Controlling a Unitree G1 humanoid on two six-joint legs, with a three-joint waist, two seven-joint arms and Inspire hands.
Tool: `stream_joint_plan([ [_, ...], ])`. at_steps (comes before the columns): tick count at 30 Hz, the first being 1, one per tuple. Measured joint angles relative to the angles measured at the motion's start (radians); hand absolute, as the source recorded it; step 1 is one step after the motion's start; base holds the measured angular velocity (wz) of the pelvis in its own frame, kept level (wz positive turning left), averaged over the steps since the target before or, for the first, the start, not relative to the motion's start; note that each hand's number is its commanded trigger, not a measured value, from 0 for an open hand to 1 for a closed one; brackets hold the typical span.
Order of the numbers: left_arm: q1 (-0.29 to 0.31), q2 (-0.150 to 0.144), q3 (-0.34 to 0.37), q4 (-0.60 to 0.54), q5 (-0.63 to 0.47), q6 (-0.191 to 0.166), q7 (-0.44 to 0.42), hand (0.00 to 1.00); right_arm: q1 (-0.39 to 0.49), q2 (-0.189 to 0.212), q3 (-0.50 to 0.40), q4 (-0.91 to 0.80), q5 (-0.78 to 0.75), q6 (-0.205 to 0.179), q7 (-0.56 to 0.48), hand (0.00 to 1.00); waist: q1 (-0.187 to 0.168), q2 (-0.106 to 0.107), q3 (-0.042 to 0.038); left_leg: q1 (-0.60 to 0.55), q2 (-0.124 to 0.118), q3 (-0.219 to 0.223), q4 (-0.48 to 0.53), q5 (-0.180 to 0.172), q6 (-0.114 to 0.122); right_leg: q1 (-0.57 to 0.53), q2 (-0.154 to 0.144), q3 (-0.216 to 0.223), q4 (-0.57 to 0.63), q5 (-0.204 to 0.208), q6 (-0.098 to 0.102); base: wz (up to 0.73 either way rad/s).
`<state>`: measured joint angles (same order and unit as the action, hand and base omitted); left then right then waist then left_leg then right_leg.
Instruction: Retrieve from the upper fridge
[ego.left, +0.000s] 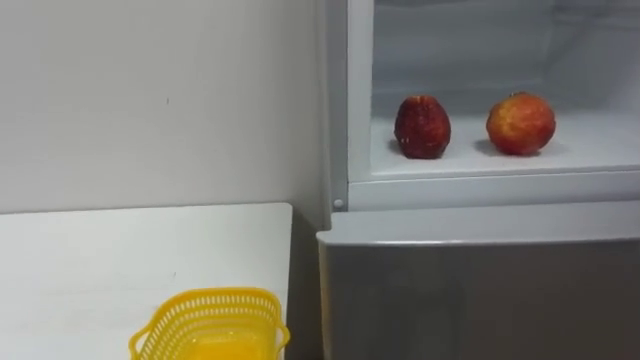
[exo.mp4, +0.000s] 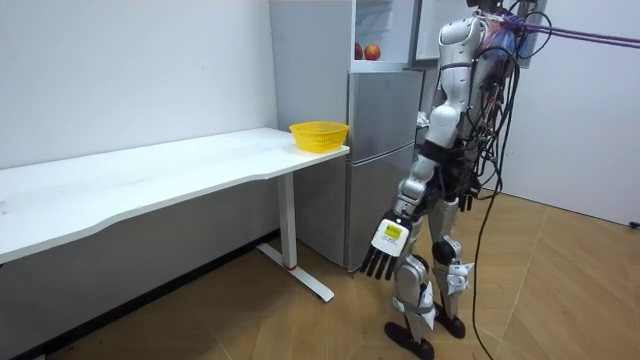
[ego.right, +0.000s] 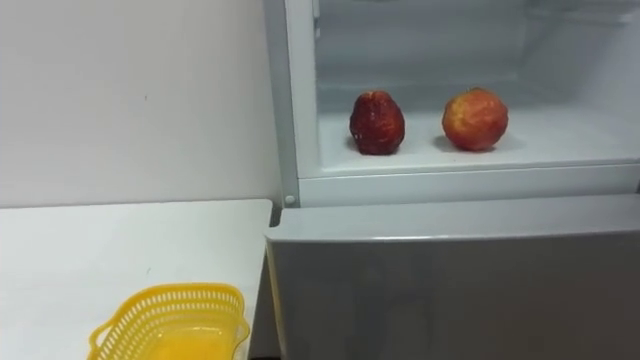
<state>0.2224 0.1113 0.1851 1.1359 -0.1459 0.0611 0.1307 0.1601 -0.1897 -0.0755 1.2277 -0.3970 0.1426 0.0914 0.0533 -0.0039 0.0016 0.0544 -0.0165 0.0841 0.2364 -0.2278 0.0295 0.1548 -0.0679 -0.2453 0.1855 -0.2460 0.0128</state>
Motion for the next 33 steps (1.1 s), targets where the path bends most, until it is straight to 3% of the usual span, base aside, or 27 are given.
stream_joint_plan([
  [4, -0.026, 0.017, -0.079, -0.001, 0.102, 0.027, -0.072, 0.00, -0.023, 0.004, 0.014, 0.008, -0.001, 0.012, -0.002, 0.00, -0.029, -0.001, -0.0004, -0.005, 0.000, -0.002, 0.000, 0.000, 0.000, -0.001, 0.003, -0.003, -0.003, 0.000, 0.000, 0.01],
  [10, -0.062, 0.038, -0.132, -0.004, 0.202, 0.042, -0.126, 0.00, -0.031, 0.007, 0.039, 0.016, -0.002, 0.015, -0.005, 0.00, -0.051, 0.001, -0.0011, -0.008, 0.001, 0.013, 0.002, 0.001, 0.000, -0.015, 0.008, 0.012, 0.003, 0.000, 0.000, -0.06],
  [17, -0.079, 0.053, -0.174, -0.006, 0.229, 0.050, -0.164, 0.00, -0.037, 0.020, 0.056, 0.016, 0.057, 0.032, -0.006, 0.00, -0.059, -0.003, -0.0010, -0.004, 0.001, 0.023, -0.004, 0.001, 0.000, -0.018, 0.007, 0.023, 0.000, 0.000, 0.000, -0.05],
  [21, -0.078, 0.055, -0.179, -0.006, 0.229, 0.050, -0.164, 0.00, -0.059, 0.021, 0.054, 0.010, 0.109, 0.028, -0.047, 0.00, -0.065, -0.005, 0.0030, 0.005, 0.001, 0.027, -0.015, 0.001, 0.000, -0.022, 0.008, 0.033, -0.002, -0.001, 0.001, -0.07],
  [23, -0.079, 0.055, -0.179, -0.006, 0.231, 0.048, -0.162, 0.00, -0.065, 0.021, 0.053, -0.012, 0.140, 0.017, -0.070, 0.00, -0.065, -0.005, 0.0036, 0.002, 0.001, 0.027, -0.015, 0.001, 0.000, -0.029, 0.009, 0.043, 0.000, -0.001, 0.001, -0.12],
  [26, -0.081, 0.055, -0.179, -0.005, 0.247, 0.039, -0.160, 0.00, -0.072, 0.023, 0.051, -0.036, 0.247, -0.031, -0.114, 0.00, -0.072, -0.006, 0.0047, 0.001, 0.002, 0.028, -0.014, 0.001, 0.000, -0.031, 0.010, 0.047, 0.000, 0.000, 0.001, -0.04],
  [33, -0.081, 0.053, -0.179, -0.007, 0.250, -0.023, -0.147, 0.00, -0.074, 0.037, -0.010, -0.197, 0.371, -0.123, -0.189, 0.00, -0.093, 0.002, 0.0073, -0.011, 0.003, 0.034, -0.015, 0.001, 0.000, -0.039, 0.011, 0.046, 0.000, 0.002, -0.001, 0.00],
])
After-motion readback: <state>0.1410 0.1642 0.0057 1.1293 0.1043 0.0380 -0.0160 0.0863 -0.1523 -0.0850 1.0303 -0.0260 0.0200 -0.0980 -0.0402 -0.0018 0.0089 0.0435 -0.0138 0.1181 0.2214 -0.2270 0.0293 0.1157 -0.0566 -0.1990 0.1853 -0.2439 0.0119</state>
